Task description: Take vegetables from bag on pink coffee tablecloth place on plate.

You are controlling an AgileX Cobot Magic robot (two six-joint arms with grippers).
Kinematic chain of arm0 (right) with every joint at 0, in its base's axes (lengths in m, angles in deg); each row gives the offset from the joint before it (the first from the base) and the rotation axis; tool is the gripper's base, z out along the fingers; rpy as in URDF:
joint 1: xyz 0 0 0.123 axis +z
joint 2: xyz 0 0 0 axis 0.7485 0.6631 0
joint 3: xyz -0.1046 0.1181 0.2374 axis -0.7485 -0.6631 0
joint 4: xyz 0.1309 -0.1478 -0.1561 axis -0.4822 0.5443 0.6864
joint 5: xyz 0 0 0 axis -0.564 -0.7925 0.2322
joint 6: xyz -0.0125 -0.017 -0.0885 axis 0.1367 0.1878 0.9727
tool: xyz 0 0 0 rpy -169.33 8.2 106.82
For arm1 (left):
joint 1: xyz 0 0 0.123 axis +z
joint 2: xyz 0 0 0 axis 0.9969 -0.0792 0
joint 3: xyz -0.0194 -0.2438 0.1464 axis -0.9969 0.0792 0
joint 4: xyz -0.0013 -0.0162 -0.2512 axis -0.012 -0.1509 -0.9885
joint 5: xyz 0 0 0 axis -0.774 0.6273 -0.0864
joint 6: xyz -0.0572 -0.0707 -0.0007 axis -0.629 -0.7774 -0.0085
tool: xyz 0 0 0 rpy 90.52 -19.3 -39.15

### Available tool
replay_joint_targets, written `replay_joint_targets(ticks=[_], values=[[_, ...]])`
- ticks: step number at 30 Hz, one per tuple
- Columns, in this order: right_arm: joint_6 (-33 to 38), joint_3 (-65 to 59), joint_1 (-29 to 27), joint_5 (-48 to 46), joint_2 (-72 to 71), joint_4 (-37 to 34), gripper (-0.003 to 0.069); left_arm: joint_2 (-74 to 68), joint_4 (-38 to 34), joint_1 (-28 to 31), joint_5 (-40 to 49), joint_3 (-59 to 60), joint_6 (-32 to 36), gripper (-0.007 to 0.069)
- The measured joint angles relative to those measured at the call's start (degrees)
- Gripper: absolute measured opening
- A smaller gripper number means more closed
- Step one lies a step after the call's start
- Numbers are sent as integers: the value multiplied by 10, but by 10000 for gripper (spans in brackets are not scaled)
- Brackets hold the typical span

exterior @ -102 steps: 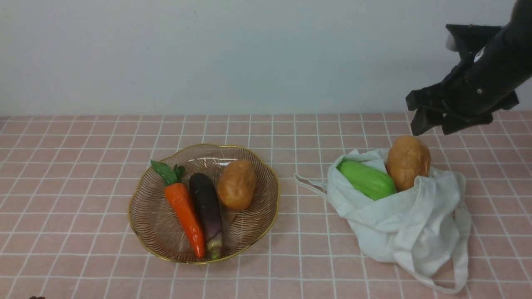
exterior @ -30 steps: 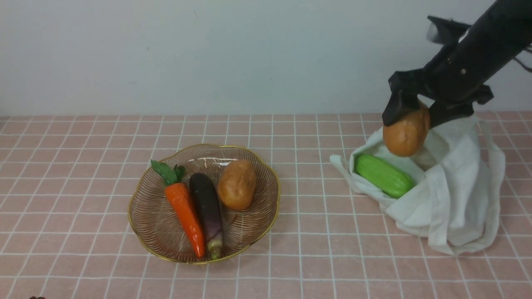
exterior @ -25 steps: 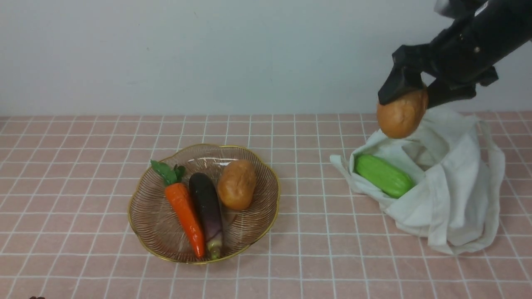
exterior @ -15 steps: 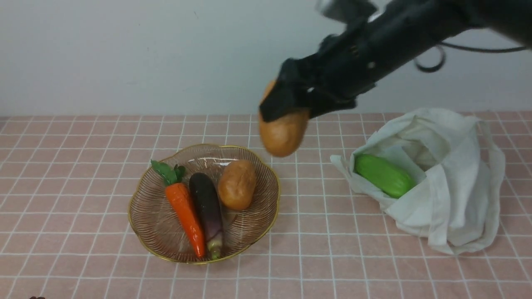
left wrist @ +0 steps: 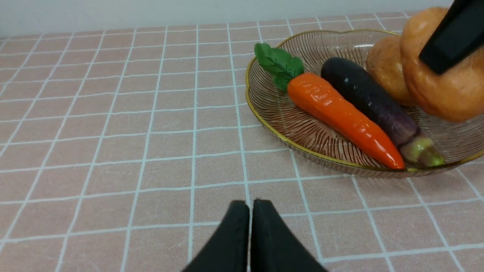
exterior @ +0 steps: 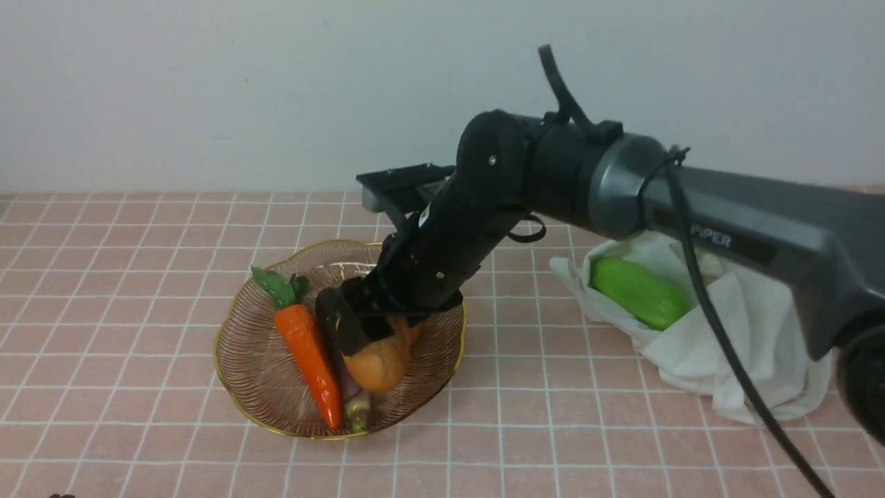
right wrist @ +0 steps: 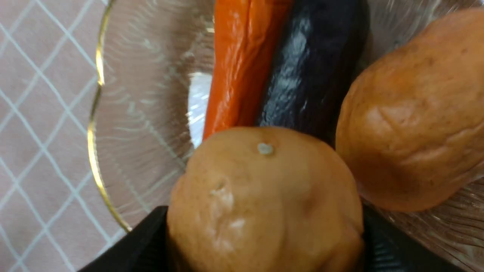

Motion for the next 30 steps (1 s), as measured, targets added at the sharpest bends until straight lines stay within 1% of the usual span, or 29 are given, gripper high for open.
replay_joint_targets(ticks=[1,4,5,6,9,13,15,16,18,20,22,24,26,28,30], values=[[0,0,1,1,1,2,517,0,0,0,0,0,0,-6],[-15,0,2,9,2,37,580,0,0,0,0,0,0,-6],[-18,1,2,10,2,39,585,0,0,0,0,0,0,-6],[-31,1,2,11,2,55,624,0,0,0,0,0,0,-6],[-50,1,2,8,2,77,678,0,0,0,0,0,0,-6],[-60,2,2,4,1,95,691,0,0,0,0,0,0,-6],[-63,7,2,-3,-4,106,691,0,0,0,0,0,0,-6],[-67,15,2,-13,-14,121,680,0,0,0,0,0,0,-6],[-83,31,2,-34,-42,157,623,0,0,0,0,0,0,-6],[-99,44,2,-56,-82,200,526,0,0,0,0,0,0,-6],[-115,52,2,-77,-135,245,394,0,0,0,0,0,0,-6],[-126,54,2,-101,-196,288,244,0,0,0,0,0,0,-6],[-136,54,2,-119,-249,318,125,0,0,0,0,0,0,-6],[-154,55,2,-135,-303,344,45,0,0,0,0,0,0,-6],[-164,56,2,-152,-364,365,7,0,0,0,0,0,0,-6]])
